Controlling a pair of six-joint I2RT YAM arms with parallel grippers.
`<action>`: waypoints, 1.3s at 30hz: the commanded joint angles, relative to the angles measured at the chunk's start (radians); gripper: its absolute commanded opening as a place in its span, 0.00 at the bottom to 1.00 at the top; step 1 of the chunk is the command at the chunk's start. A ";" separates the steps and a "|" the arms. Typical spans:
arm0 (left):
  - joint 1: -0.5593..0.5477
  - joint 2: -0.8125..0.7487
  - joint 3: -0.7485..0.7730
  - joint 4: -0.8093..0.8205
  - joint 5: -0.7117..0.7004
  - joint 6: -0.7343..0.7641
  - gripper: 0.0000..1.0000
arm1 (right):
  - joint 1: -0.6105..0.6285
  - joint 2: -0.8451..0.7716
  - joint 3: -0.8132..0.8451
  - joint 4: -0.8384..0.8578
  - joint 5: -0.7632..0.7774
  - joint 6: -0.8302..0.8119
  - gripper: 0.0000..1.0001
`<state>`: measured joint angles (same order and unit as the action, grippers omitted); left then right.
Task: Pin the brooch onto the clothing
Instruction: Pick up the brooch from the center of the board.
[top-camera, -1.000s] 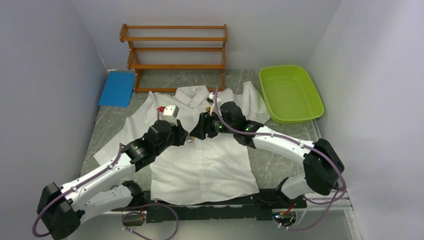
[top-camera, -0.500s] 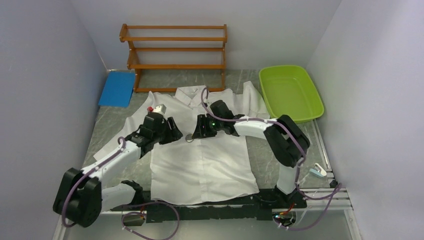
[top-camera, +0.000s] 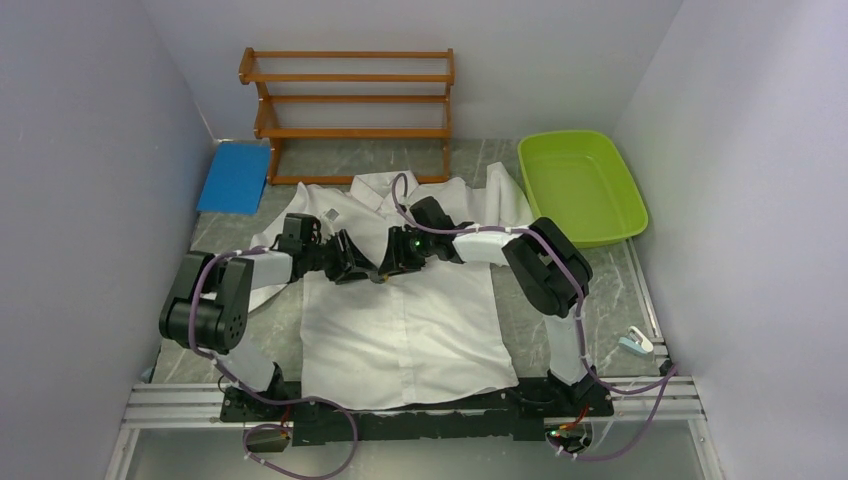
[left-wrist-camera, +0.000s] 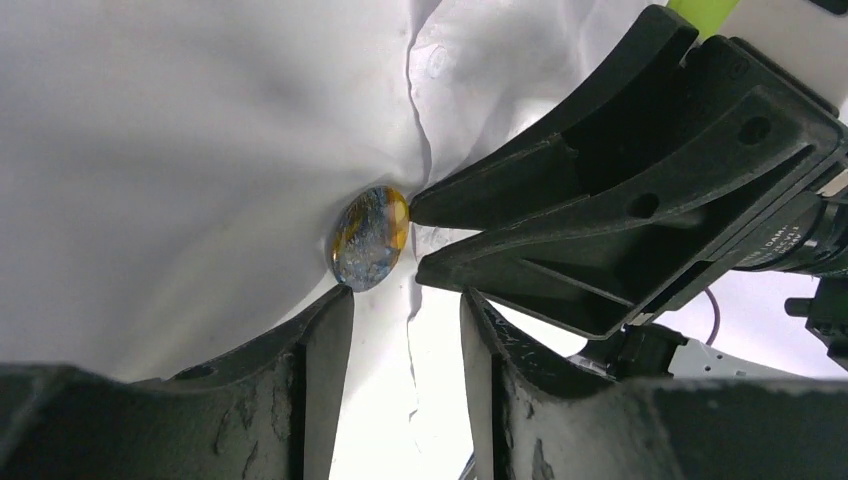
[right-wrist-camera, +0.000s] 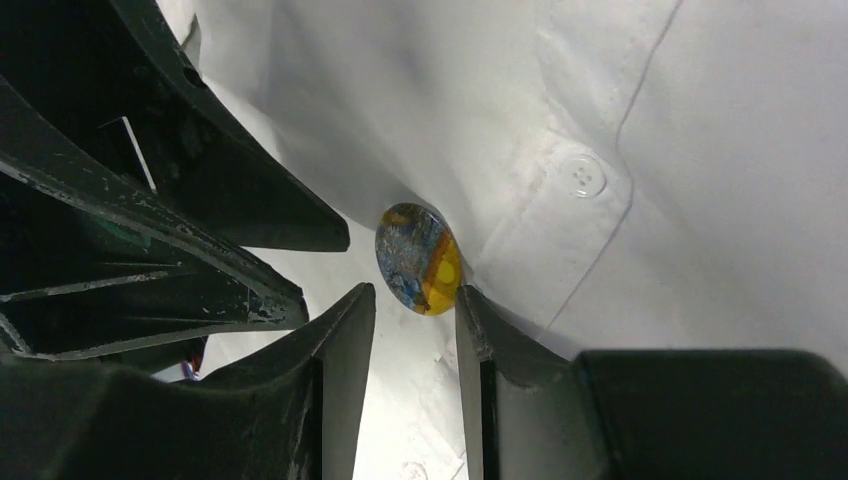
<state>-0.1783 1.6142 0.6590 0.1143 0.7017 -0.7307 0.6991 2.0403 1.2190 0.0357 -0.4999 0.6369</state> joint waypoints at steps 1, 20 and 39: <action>0.000 0.032 0.010 0.093 0.065 -0.008 0.48 | -0.010 0.006 0.024 -0.006 0.011 0.010 0.39; 0.000 0.150 -0.045 0.270 0.074 -0.044 0.29 | -0.008 0.028 -0.057 0.244 -0.101 0.143 0.18; 0.000 -0.480 0.080 -0.321 -0.187 0.261 0.47 | -0.006 -0.649 -0.293 0.113 0.040 -0.253 0.00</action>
<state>-0.1745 1.2911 0.6556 -0.0086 0.6415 -0.6102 0.6891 1.5818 0.9806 0.1623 -0.5316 0.5514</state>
